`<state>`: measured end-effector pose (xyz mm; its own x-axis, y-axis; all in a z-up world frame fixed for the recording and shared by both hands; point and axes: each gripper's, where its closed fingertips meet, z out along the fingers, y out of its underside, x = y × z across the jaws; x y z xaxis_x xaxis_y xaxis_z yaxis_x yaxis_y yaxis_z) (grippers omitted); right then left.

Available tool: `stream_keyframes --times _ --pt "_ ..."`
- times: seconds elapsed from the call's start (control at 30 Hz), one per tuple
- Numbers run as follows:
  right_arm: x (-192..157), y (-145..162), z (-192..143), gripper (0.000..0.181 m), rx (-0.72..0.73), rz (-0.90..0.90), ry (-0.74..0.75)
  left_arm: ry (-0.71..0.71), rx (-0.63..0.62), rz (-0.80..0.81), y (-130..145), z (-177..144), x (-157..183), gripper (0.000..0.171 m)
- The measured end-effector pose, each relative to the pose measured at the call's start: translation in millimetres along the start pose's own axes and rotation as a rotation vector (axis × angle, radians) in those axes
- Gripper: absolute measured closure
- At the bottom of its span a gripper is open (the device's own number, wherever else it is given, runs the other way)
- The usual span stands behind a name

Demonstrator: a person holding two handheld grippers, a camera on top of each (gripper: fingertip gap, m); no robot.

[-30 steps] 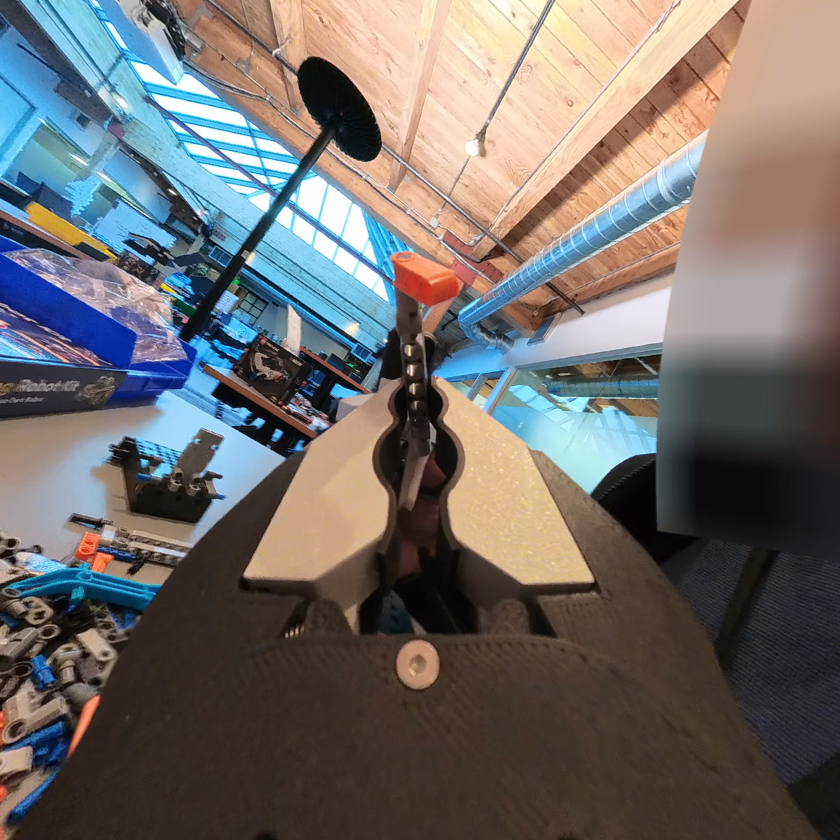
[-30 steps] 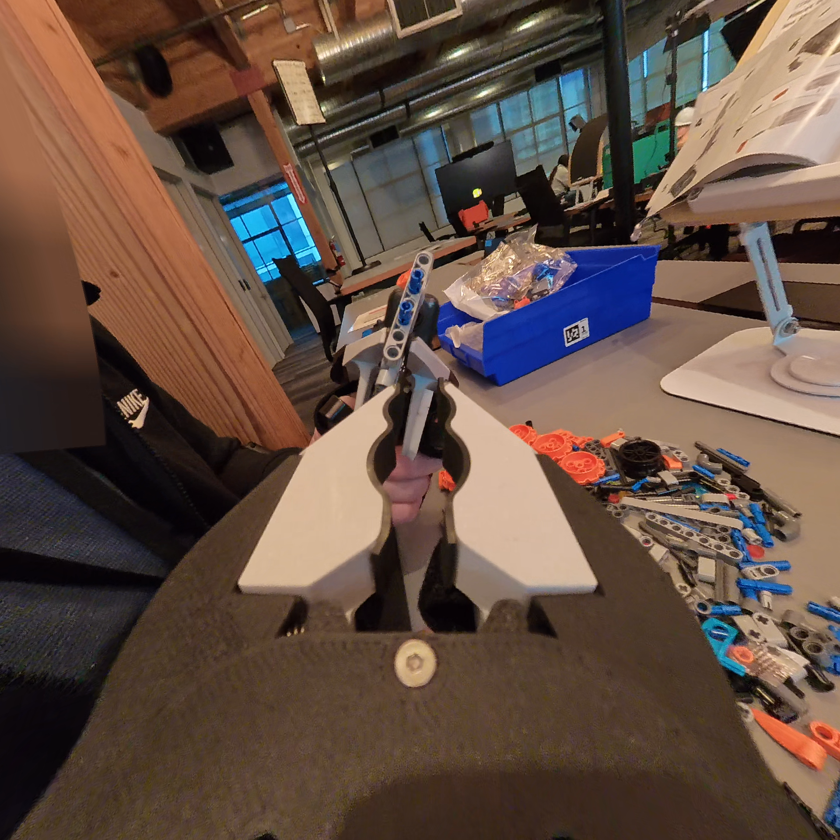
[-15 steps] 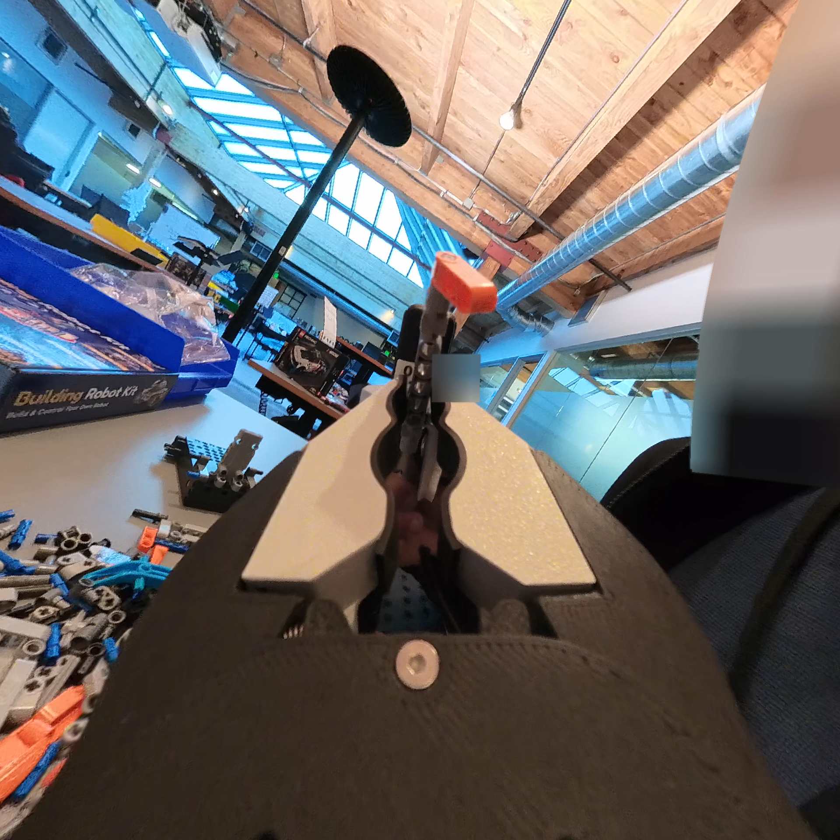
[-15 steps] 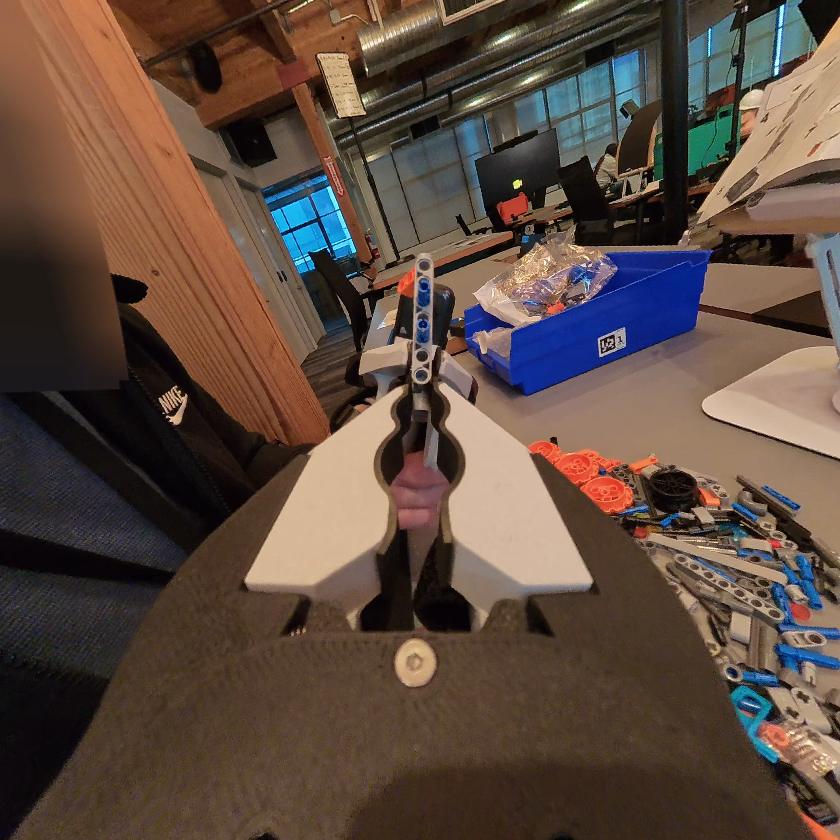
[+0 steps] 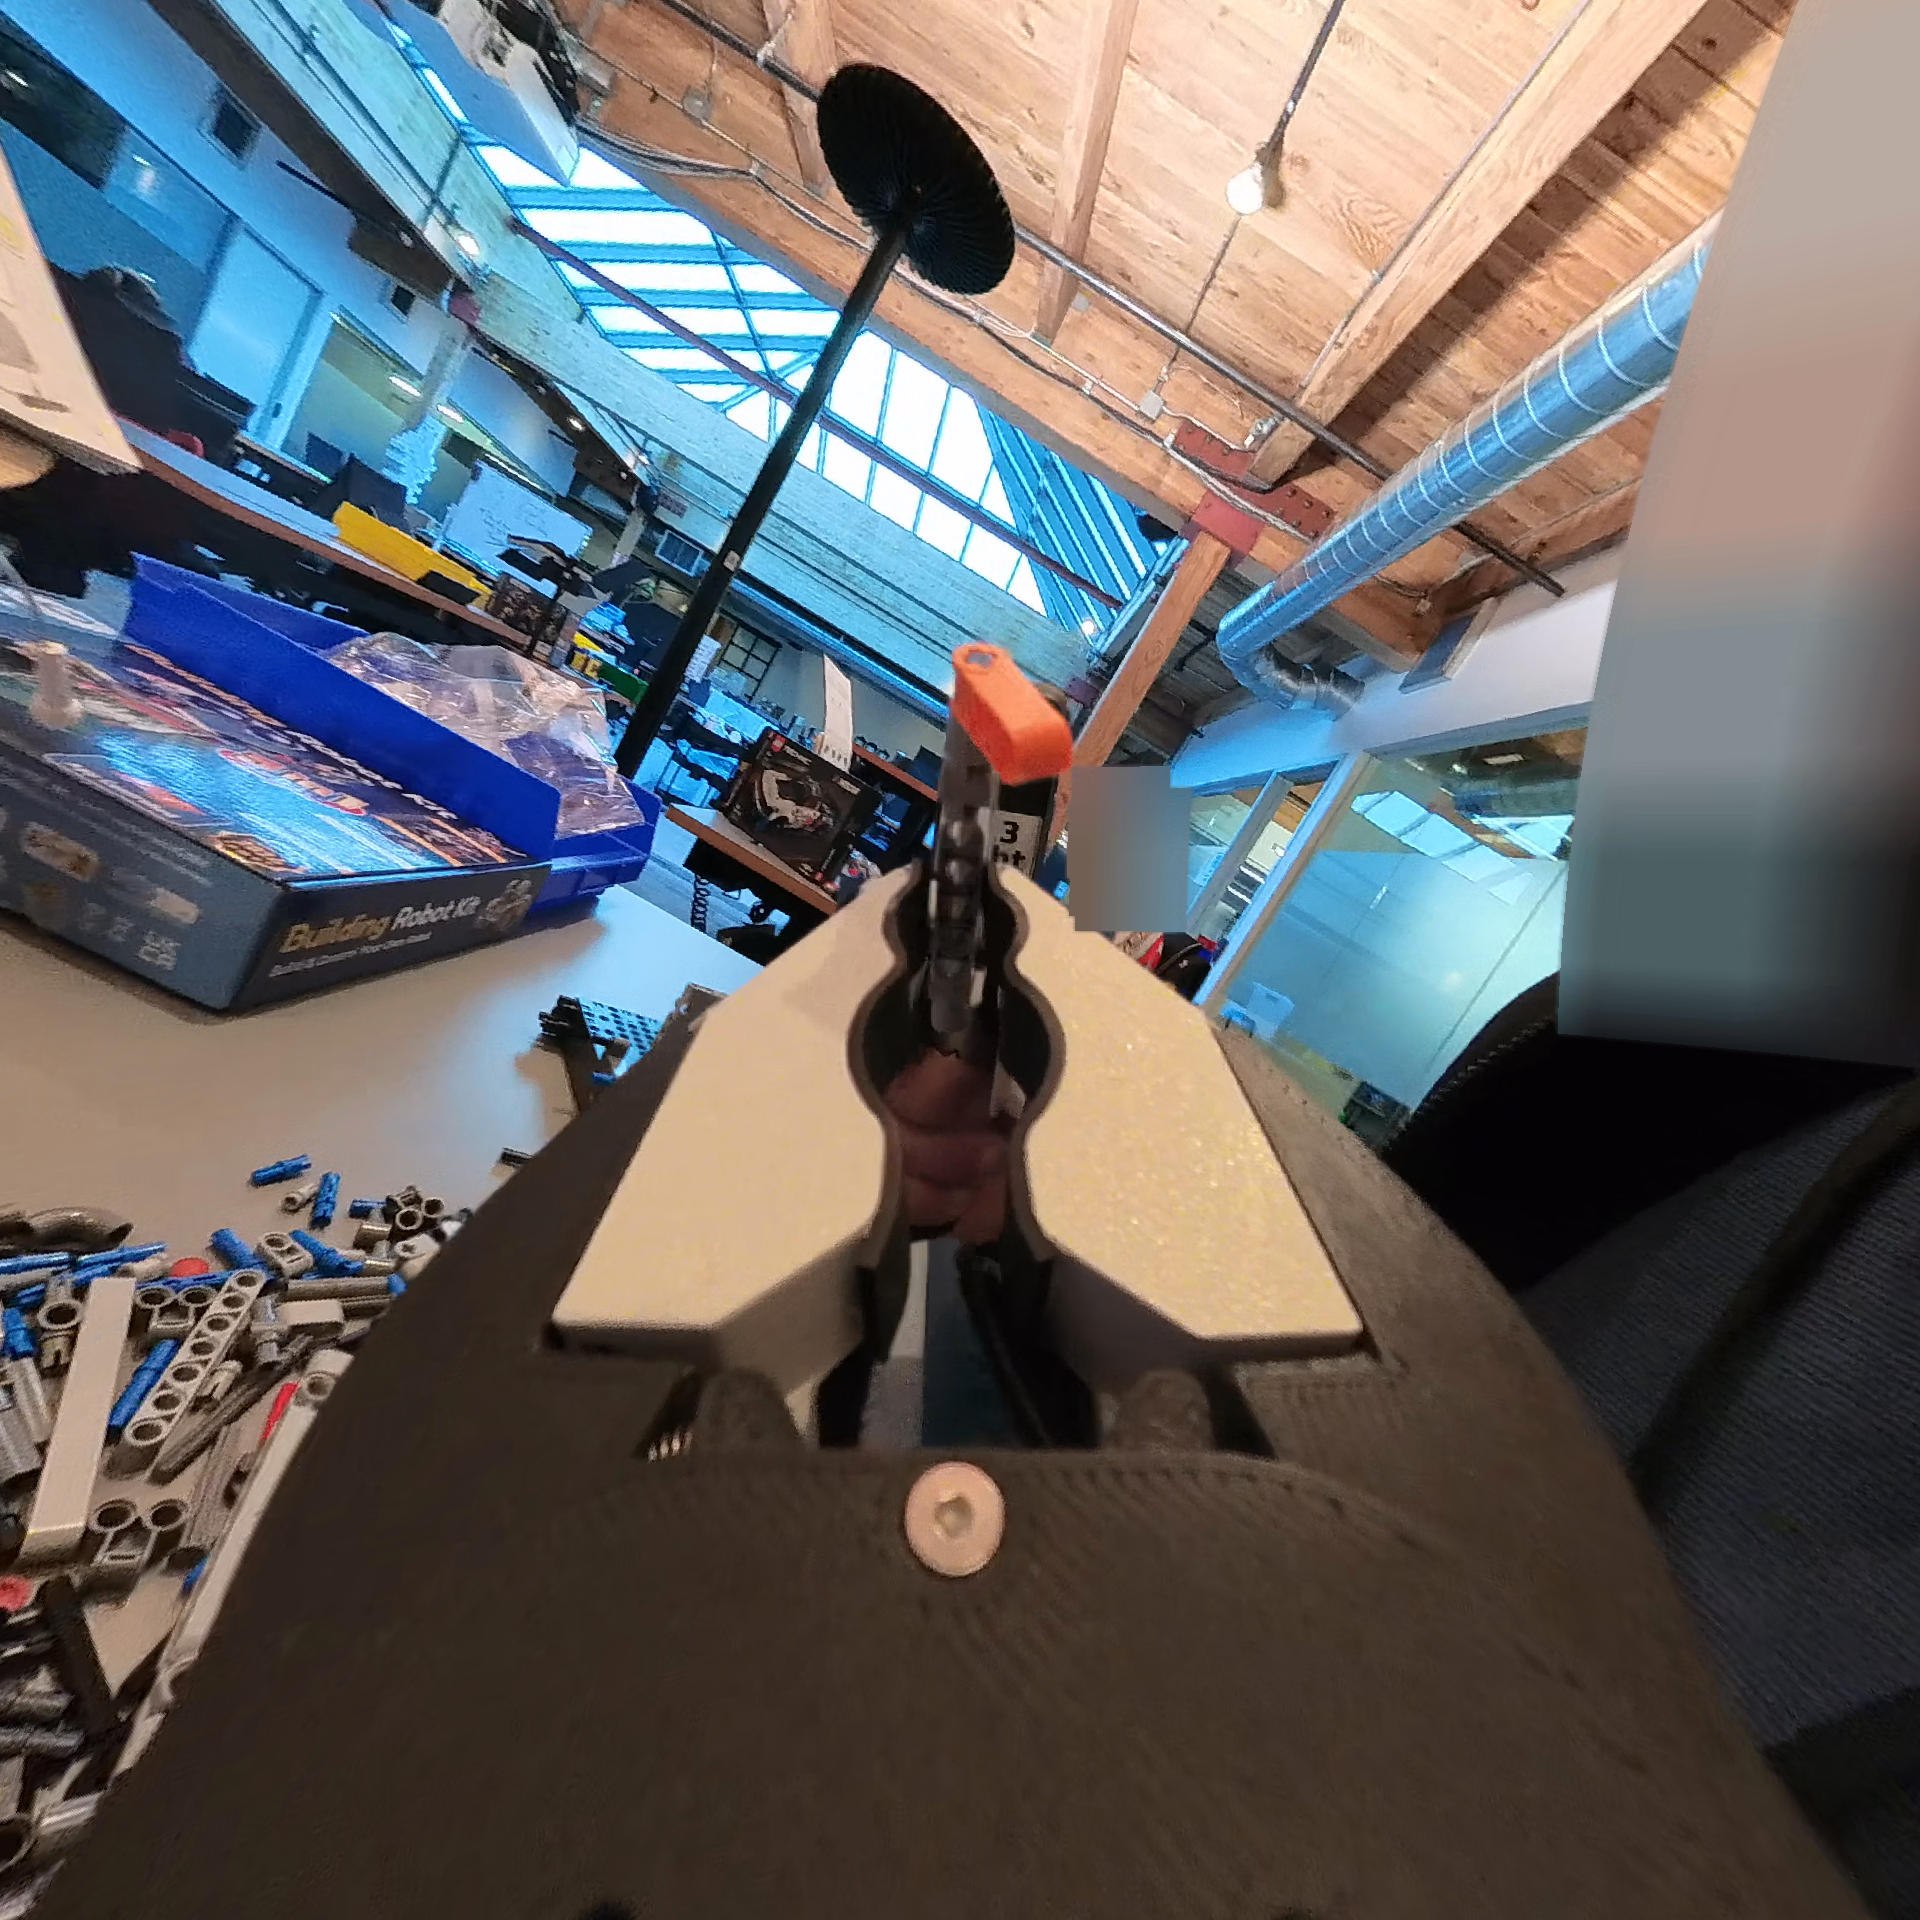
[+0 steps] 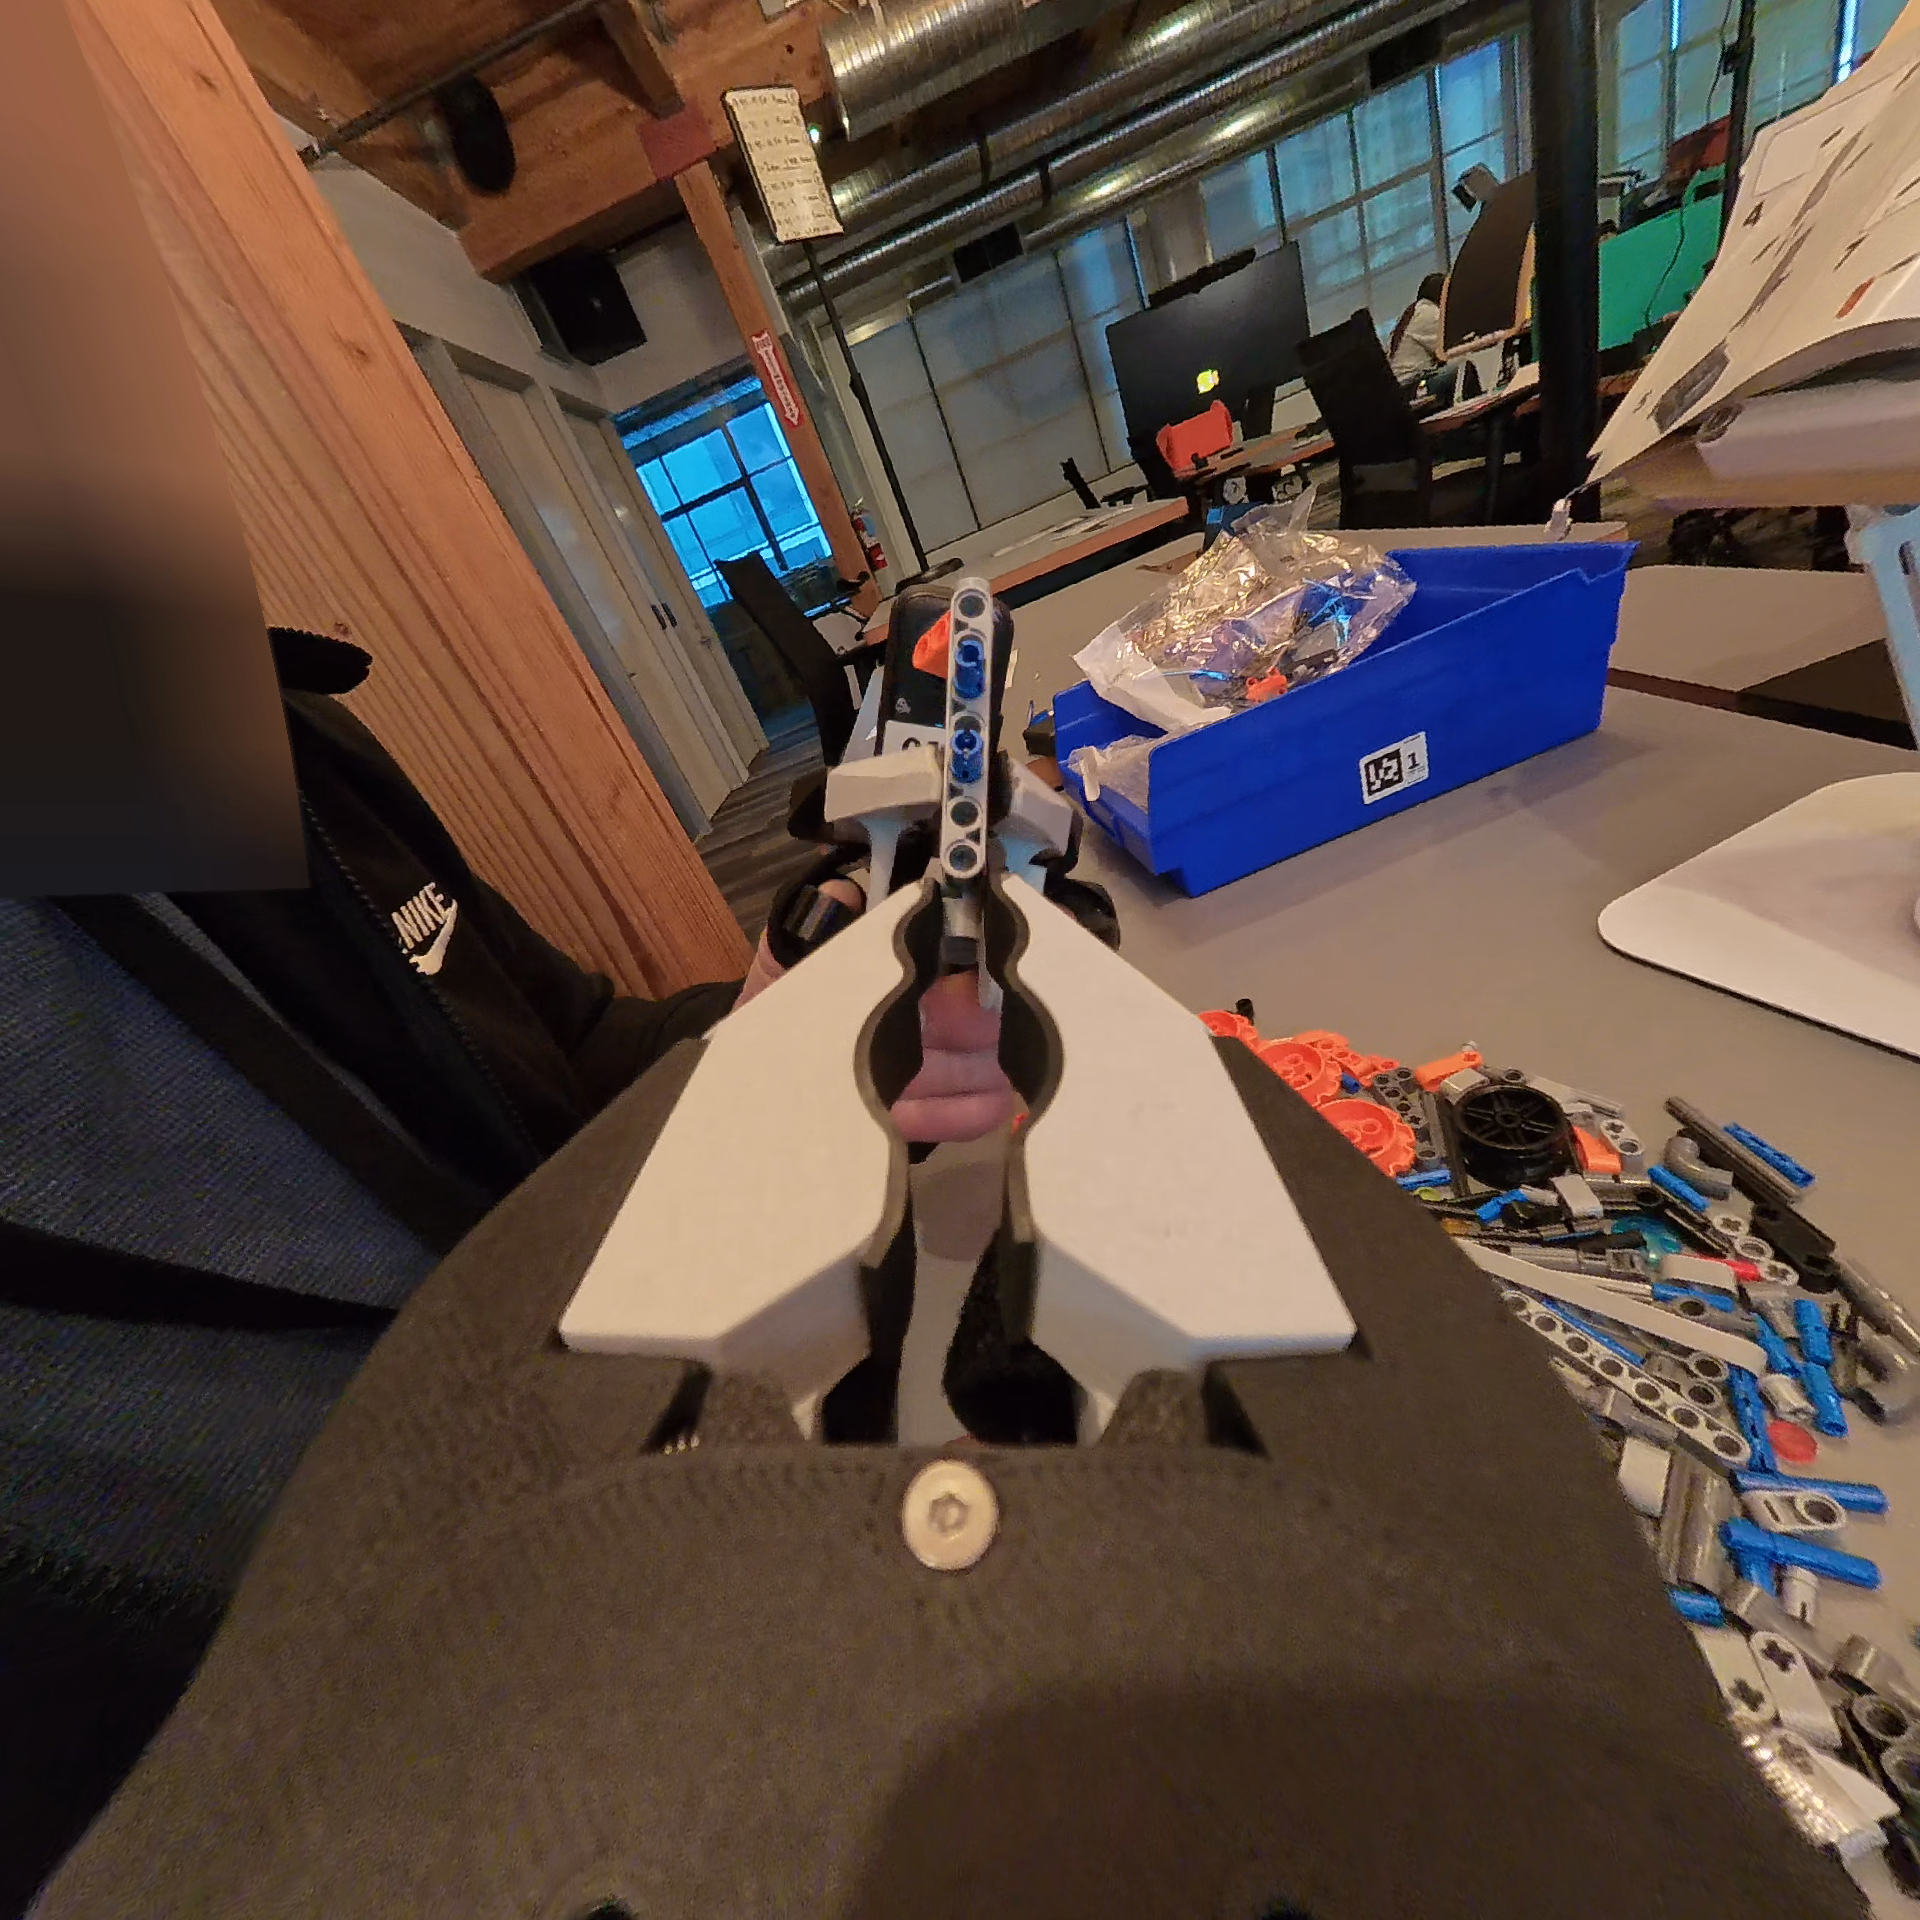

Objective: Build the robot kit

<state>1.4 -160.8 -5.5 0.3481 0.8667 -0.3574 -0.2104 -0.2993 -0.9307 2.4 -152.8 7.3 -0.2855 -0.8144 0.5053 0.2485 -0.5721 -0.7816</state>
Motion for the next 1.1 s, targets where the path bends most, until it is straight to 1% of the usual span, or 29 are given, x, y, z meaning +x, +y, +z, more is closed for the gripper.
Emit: stream_keyframes --times 0.07,0.23,0.3,0.37,0.43,0.47,0.53,0.63,0.7,0.77,0.83,0.9,0.93,1.0,1.1 --pt "1 2 3 0.175 -0.011 -0.002 -0.004 0.006 0.015 -0.011 -2 -2 -1 0.163" --pt "2 3 7 0.174 -0.016 -0.006 0.0 0.0 0.013 0.007 -2 -5 -2 0.167" --pt "0 4 7 0.172 -0.029 -0.04 0.011 0.008 0.02 0.004 -5 -7 0 0.167" --pt "2 -3 -1 0.166 -0.029 -0.08 0.058 0.003 0.069 0.003 -18 -16 -1 0.167" --pt "11 -15 -21 0.165 -0.016 -0.118 0.143 -0.025 0.112 0.017 -31 -29 -6 0.167" --pt "19 -17 -34 0.165 -0.034 -0.144 0.2 -0.047 0.121 0.026 -35 -36 -9 0.166" --pt "37 -18 -60 0.164 -0.096 -0.191 0.343 -0.087 0.134 0.023 -41 -49 -18 0.167" --pt "54 -10 -87 0.163 -0.23 -0.226 0.478 -0.133 0.151 0.014 -44 -61 -28 0.167" --pt "64 0 -98 0.162 -0.319 -0.22 0.539 -0.148 0.158 0.004 -45 -66 -33 0.167" --pt "71 8 -101 0.163 -0.368 -0.214 0.565 -0.17 0.164 0.003 -47 -70 -37 0.168" --pt "79 18 -100 0.164 -0.427 -0.2 0.579 -0.192 0.185 0.005 -51 -75 -42 0.167" --pt "92 29 -102 0.165 -0.519 -0.213 0.621 -0.208 0.197 -0.003 -52 -79 -46 0.167" --pt "97 34 -98 0.166 -0.551 -0.217 0.61 -0.207 0.199 -0.011 -51 -79 -47 0.167" --pt "103 47 -79 0.171 -0.611 -0.211 0.546 -0.195 0.196 -0.025 -49 -77 -47 0.167" --pt "122 73 -51 0.172 -0.783 -0.276 0.478 -0.199 0.183 -0.024 -47 -75 -49 0.167"
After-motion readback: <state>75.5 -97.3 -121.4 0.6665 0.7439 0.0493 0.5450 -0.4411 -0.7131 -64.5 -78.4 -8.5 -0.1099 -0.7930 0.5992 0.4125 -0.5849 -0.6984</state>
